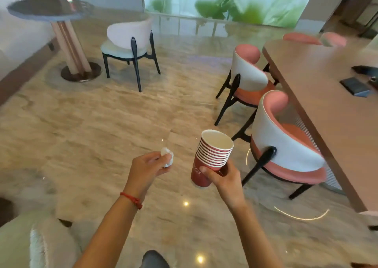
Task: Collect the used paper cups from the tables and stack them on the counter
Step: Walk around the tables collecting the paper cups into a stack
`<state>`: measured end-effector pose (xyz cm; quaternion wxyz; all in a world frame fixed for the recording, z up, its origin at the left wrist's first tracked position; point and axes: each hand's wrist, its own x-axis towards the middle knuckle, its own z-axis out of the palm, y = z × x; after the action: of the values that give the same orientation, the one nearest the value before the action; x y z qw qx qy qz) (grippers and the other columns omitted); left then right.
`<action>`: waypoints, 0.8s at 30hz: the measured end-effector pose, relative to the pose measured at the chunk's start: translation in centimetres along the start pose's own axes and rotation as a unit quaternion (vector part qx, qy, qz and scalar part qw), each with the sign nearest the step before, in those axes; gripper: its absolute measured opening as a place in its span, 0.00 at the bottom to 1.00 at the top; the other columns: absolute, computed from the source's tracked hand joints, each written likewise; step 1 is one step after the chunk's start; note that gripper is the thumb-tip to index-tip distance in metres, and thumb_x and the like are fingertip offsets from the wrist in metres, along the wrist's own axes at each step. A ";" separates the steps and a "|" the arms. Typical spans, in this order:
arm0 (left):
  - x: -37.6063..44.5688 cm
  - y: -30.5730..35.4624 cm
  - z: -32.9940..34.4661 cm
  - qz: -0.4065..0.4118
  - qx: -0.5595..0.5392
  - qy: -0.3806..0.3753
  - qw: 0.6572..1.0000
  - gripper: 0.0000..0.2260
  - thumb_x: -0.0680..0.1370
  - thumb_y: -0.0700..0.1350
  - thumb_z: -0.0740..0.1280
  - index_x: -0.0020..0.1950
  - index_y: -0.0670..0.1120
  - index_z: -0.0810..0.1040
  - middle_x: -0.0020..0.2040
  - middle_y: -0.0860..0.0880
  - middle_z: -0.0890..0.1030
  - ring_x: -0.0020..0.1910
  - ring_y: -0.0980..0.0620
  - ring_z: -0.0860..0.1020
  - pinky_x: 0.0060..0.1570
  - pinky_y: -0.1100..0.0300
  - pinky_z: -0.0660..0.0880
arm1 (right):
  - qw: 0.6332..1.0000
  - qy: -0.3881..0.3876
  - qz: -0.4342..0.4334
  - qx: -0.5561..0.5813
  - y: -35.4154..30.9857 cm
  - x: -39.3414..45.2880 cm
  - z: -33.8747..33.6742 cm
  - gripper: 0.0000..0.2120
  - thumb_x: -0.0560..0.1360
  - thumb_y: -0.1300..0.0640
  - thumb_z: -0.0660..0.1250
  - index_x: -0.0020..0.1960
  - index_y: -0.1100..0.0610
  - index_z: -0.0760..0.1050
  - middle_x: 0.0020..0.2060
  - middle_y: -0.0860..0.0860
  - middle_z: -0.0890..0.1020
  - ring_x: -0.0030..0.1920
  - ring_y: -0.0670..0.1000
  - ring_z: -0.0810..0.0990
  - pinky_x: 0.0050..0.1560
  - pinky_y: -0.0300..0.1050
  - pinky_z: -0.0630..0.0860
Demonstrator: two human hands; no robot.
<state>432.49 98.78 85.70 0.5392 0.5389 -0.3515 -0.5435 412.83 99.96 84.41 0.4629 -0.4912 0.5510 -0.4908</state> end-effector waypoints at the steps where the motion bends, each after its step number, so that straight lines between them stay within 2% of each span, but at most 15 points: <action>1: 1.8 0.6 0.2 0.002 0.001 0.002 1.000 0.10 0.72 0.37 0.70 0.30 0.46 0.82 0.35 0.51 0.84 0.36 0.56 0.82 0.39 0.62 0.80 | 1.000 -0.003 -0.002 -0.001 -0.3 2.0 0.4 0.23 0.64 0.58 0.77 0.56 0.49 0.73 0.50 0.46 0.82 0.48 0.39 0.81 0.44 0.32 0.77; 4: 6.0 1.7 0.1 0.011 0.007 0.009 1.000 0.11 0.72 0.39 0.70 0.29 0.46 0.81 0.36 0.49 0.84 0.38 0.55 0.82 0.41 0.62 0.80 | 1.000 -0.026 -0.008 -0.001 -1.0 7.0 1.4 0.23 0.64 0.56 0.76 0.54 0.45 0.72 0.49 0.45 0.82 0.50 0.39 0.80 0.44 0.32 0.77; 7: 9.4 2.3 -0.2 0.001 -0.022 0.036 0.999 0.07 0.72 0.39 0.70 0.34 0.46 0.84 0.37 0.48 0.84 0.40 0.52 0.83 0.38 0.64 0.78 | 0.998 -0.056 -0.018 -0.009 -1.3 11.5 2.7 0.24 0.65 0.58 0.76 0.55 0.44 0.71 0.49 0.44 0.81 0.50 0.38 0.80 0.44 0.31 0.76; 9: 11.9 2.4 -0.6 -0.004 -0.034 0.068 0.997 0.04 0.71 0.38 0.71 0.38 0.44 0.84 0.36 0.48 0.84 0.40 0.50 0.83 0.37 0.64 0.78 | 0.996 -0.082 -0.018 -0.006 -1.2 14.7 3.9 0.24 0.65 0.59 0.76 0.55 0.44 0.72 0.49 0.44 0.81 0.50 0.38 0.80 0.43 0.30 0.76; 12: 15.6 2.8 -1.4 -0.001 -0.033 0.116 0.993 0.04 0.72 0.38 0.71 0.37 0.43 0.84 0.34 0.49 0.83 0.38 0.49 0.83 0.37 0.64 0.79 | 0.992 -0.127 -0.011 0.003 -1.0 19.8 6.2 0.25 0.60 0.53 0.77 0.55 0.46 0.74 0.48 0.44 0.83 0.49 0.40 0.81 0.43 0.32 0.77; 14: 17.8 3.4 -2.0 0.005 -0.038 0.151 0.988 0.05 0.72 0.38 0.70 0.36 0.43 0.84 0.34 0.48 0.83 0.38 0.50 0.83 0.37 0.64 0.78 | 0.987 -0.160 -0.013 -0.002 -0.8 23.5 8.0 0.26 0.61 0.55 0.78 0.57 0.51 0.74 0.49 0.47 0.83 0.49 0.42 0.82 0.43 0.34 0.77; 16: 19.9 4.1 -2.7 0.017 -0.046 0.188 0.981 0.06 0.72 0.38 0.70 0.36 0.44 0.84 0.36 0.47 0.82 0.38 0.51 0.83 0.36 0.65 0.78 | 0.980 -0.196 -0.018 0.003 -0.9 27.1 9.9 0.25 0.63 0.60 0.78 0.58 0.53 0.74 0.50 0.48 0.83 0.48 0.43 0.82 0.43 0.36 0.78; 20: 23.2 5.4 -3.7 0.019 -0.062 0.263 0.963 0.04 0.73 0.39 0.69 0.40 0.41 0.83 0.39 0.46 0.82 0.39 0.51 0.83 0.37 0.65 0.78 | 0.958 -0.284 -0.025 0.011 -1.5 33.5 13.8 0.23 0.63 0.62 0.78 0.54 0.51 0.76 0.48 0.47 0.84 0.48 0.44 0.82 0.43 0.35 0.77; 24: 24.5 6.1 -5.2 0.027 -0.077 0.353 0.932 0.05 0.73 0.38 0.69 0.38 0.42 0.83 0.35 0.49 0.83 0.38 0.50 0.84 0.35 0.65 0.78 | 0.929 -0.369 -0.015 0.019 -2.1 37.3 18.4 0.25 0.58 0.56 0.79 0.54 0.51 0.76 0.47 0.47 0.84 0.48 0.45 0.83 0.43 0.36 0.77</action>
<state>442.77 75.11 85.59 0.6825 0.6434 -0.1098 -0.3289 428.00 61.13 83.81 0.6352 -0.6369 0.3248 -0.2922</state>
